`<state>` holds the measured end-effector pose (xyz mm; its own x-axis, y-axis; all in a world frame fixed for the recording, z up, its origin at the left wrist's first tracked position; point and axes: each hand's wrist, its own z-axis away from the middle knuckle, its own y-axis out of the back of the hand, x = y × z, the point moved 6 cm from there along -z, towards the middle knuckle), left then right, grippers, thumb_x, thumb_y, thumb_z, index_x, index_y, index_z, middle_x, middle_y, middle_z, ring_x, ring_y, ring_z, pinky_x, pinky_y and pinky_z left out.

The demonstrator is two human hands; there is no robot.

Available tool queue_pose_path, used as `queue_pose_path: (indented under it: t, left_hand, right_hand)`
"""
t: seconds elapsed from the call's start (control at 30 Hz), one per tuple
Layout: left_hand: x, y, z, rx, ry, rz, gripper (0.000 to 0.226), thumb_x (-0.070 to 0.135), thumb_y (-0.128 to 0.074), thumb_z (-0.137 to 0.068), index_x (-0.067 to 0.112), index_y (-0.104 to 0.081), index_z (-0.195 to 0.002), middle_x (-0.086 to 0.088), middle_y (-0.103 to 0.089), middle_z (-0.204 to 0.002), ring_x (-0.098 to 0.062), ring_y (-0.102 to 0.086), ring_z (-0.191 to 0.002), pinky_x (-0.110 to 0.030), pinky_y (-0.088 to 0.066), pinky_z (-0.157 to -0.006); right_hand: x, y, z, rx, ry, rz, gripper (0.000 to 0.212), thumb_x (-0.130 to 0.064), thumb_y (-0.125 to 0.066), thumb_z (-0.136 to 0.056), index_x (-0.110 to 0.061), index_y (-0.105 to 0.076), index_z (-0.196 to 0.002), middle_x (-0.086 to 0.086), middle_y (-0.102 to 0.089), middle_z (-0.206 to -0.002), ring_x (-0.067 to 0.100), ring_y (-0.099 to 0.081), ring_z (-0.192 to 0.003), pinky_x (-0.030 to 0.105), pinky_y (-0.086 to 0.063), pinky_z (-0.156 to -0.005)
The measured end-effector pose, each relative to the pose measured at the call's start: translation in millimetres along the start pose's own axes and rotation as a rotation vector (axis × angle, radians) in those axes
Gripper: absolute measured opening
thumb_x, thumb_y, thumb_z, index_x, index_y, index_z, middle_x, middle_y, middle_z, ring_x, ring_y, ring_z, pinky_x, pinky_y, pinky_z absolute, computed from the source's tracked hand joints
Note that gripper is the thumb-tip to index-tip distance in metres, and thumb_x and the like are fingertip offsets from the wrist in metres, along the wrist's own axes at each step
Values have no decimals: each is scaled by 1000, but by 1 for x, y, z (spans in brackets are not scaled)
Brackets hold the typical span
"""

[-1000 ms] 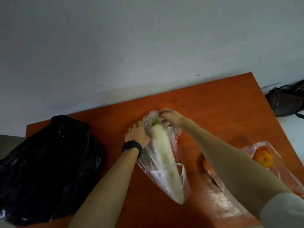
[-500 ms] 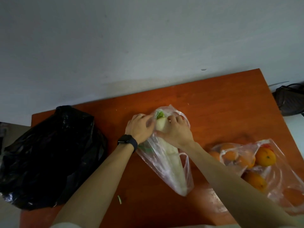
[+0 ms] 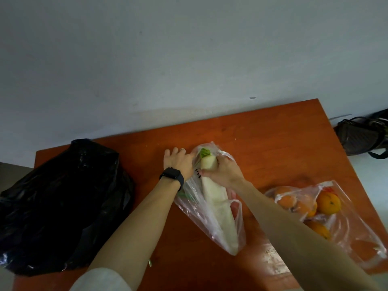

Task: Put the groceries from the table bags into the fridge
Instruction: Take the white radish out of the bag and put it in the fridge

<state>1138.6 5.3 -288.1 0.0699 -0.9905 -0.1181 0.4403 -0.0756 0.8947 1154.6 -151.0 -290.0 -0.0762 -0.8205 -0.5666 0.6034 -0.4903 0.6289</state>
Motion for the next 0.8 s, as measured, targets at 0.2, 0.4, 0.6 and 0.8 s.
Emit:
queue_pose_path:
  t: [0.2, 0.4, 0.6, 0.8]
  left_hand:
    - [-9, -8, 12, -66, -3, 39, 55, 28, -46, -97, 39, -31, -149, -8, -54, -130, -30, -44, -123, -44, -38, -96]
    - [-13, 10, 49, 88, -71, 180, 61, 38, -52, -96, 37, -28, -152, -7, -35, -153, -28, -34, -139, -45, -36, -108]
    - [23, 48, 115, 60, -293, 785, 64, 24, -68, -83, 37, -47, -142, 7, -43, -146, -13, -37, -134, -23, -35, -100]
    - [92, 86, 157, -157, -558, 1009, 79, 42, -83, -71, 42, -43, -139, 18, -53, -137, -5, -52, -124, -30, -49, -100]
  right_hand:
    - [-2, 24, 39, 76, 78, -58, 67, -59, -76, -70, -27, -57, -126, -10, -68, -105, 12, -65, -89, 33, -57, -78]
    - [8, 43, 92, 182, 98, -237, 77, -50, -84, -71, -24, -54, -137, -13, -65, -107, 12, -65, -96, 24, -52, -75]
    - [18, 62, 158, 308, 129, -532, 70, -38, -91, -67, -32, -59, -129, -18, -68, -113, -2, -66, -97, 18, -55, -72]
    - [24, 88, 232, 565, 240, -774, 59, -23, -91, -69, -26, -61, -119, -12, -69, -112, 8, -68, -103, 29, -59, -80]
